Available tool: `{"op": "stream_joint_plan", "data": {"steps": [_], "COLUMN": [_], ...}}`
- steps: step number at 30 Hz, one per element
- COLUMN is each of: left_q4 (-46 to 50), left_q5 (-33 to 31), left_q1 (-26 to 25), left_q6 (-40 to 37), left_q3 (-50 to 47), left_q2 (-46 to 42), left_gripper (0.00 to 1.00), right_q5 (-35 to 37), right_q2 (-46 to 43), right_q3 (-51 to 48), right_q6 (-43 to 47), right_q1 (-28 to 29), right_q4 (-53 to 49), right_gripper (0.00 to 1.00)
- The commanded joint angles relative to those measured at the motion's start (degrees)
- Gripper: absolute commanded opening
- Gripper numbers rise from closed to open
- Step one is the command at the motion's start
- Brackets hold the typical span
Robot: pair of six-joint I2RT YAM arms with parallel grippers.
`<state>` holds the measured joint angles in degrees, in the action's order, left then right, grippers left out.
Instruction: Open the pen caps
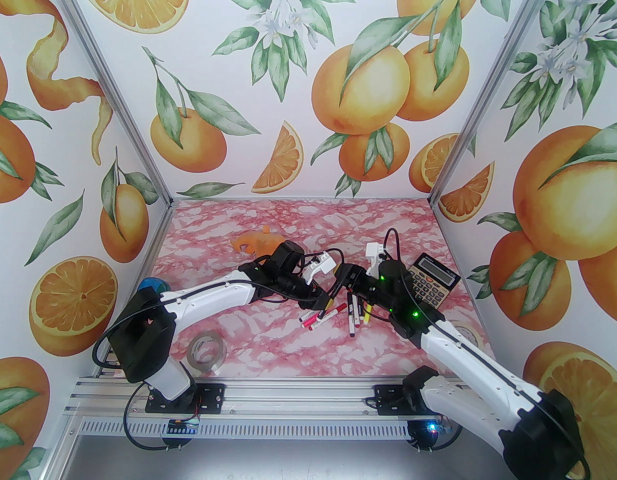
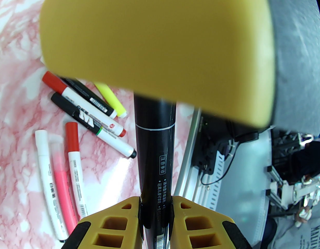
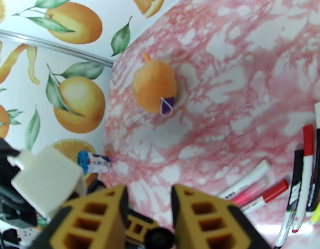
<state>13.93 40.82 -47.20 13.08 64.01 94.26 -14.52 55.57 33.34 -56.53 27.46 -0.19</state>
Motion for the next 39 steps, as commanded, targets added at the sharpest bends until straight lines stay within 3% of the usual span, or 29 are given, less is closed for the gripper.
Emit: {"op": "stream_joint_plan", "data": {"steps": [1,20,27,39], "left_q4": [-0.05,0.82,1.4,1.27], "left_q5": [1.46,1.36,1.37,0.92], "left_q1": [-0.43,-0.69,-1.12,-1.4], "left_q6": [-0.95,-1.22,-1.64,-1.57], "left_q3": [2.26,1.65,1.73,1.82], "left_q2": [0.92,1.15,1.74,1.54], "left_gripper": [0.21,0.21,0.21,0.21], "right_q5": [-0.14,6.3,5.78,4.55], "right_q2": [0.72,-0.98,-1.23,-0.63], "right_q3": [1.02,1.9,1.81,1.29], "right_q6": [0.83,4.93,4.34,3.62], "right_q1": [0.47,2.15,2.11,2.14], "right_q4": [0.27,-6.75,-5.48,-4.69], "right_gripper": [0.33,0.28,0.32,0.29]}}
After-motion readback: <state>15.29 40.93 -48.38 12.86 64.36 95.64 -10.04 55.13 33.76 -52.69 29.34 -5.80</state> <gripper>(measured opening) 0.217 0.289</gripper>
